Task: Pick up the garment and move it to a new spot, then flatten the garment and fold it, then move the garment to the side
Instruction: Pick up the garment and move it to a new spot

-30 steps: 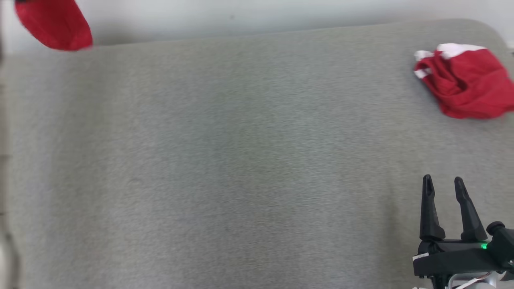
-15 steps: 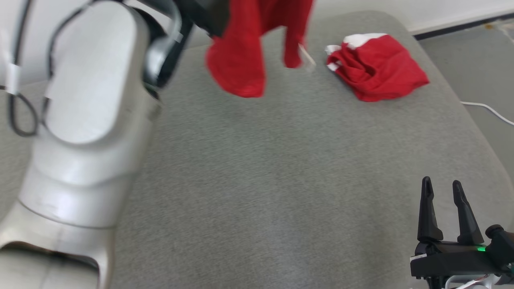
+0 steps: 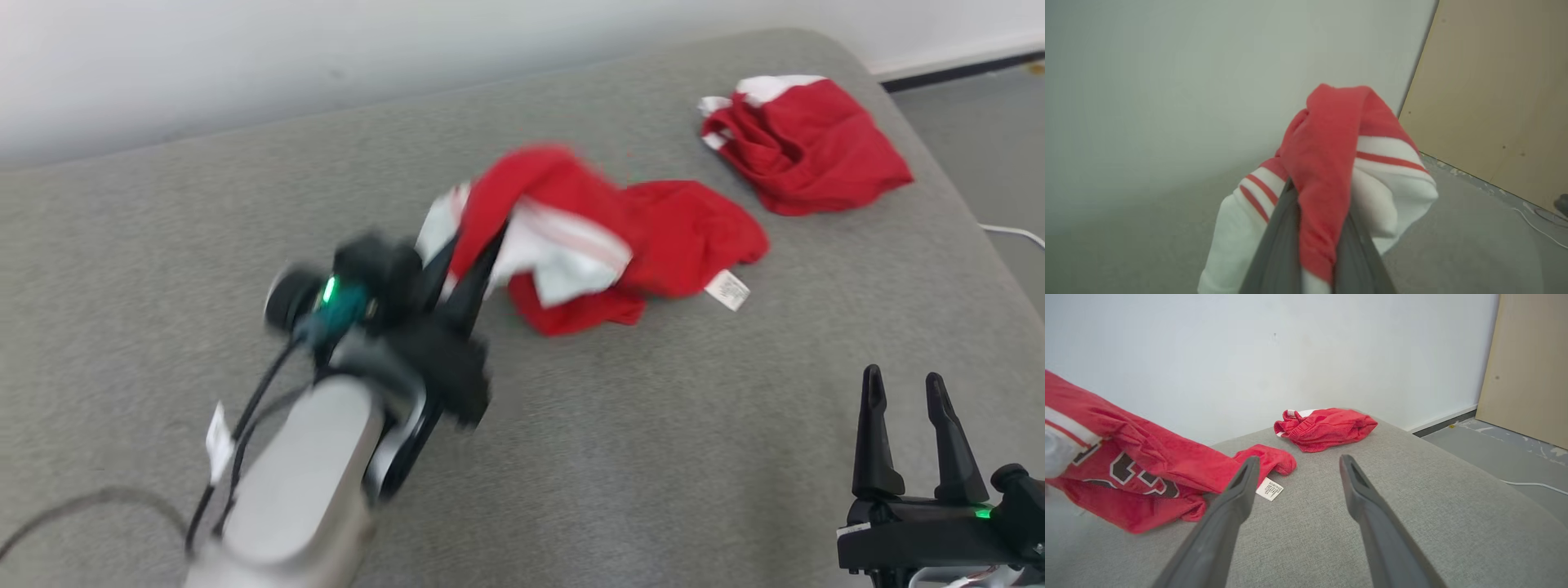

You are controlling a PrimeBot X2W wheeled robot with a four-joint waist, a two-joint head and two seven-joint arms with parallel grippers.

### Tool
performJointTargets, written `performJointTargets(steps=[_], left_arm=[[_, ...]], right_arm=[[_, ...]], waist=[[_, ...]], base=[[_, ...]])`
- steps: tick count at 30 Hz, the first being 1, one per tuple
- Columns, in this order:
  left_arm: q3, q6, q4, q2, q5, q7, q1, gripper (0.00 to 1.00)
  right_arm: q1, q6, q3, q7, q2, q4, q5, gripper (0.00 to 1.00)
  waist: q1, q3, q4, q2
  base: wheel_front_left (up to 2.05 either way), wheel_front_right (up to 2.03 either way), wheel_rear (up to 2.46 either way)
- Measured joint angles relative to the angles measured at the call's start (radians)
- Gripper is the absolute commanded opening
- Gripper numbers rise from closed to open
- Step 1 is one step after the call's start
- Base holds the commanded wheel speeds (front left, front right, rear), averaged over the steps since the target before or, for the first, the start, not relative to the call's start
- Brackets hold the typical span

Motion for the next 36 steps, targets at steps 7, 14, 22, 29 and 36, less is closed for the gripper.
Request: performJointTargets(steps=[7,14,22,29,36], left_arm=[[0.021,0.044,-0.007,0.102,-0.009,-0.042,0.23,0.0],[0.04,0.061,0.002,0.142,-0.031,-0.071,0.33,1.0],[0.105,0.091,-0.109,0.155,-0.052,-0.144,0.385,1.0],[0.216,0.136,-0.248,0.193,-0.028,-0.158,0.495,1.0],[0.344,0.161,-0.378,0.169,0.012,-0.161,0.662,1.0]], right_arm=[[-0.004,0.0,0.01,0.0,-0.006,0.002,-0.007,1.0],[0.002,0.0,0.025,0.0,-0.018,0.012,-0.007,1.0],[0.026,0.0,0.022,0.0,-0.034,0.015,-0.006,1.0],[0.053,0.0,0.028,0.0,-0.039,0.004,-0.009,1.0],[0.083,0.0,0.026,0.0,-0.046,-0.004,-0.011,1.0]], waist=[[0.0,-0.001,0.068,0.0],[0.0,-0.016,0.105,0.0],[0.0,-0.068,0.146,0.0],[0.0,-0.123,0.186,0.0],[-0.0001,-0.168,0.23,0.0]], base=[[0.0,0.0,0.0],[0.0,0.0,0.0],[0.0,0.0,0.0],[0.0,0.0,0.0],[0.0,0.0,0.0]])
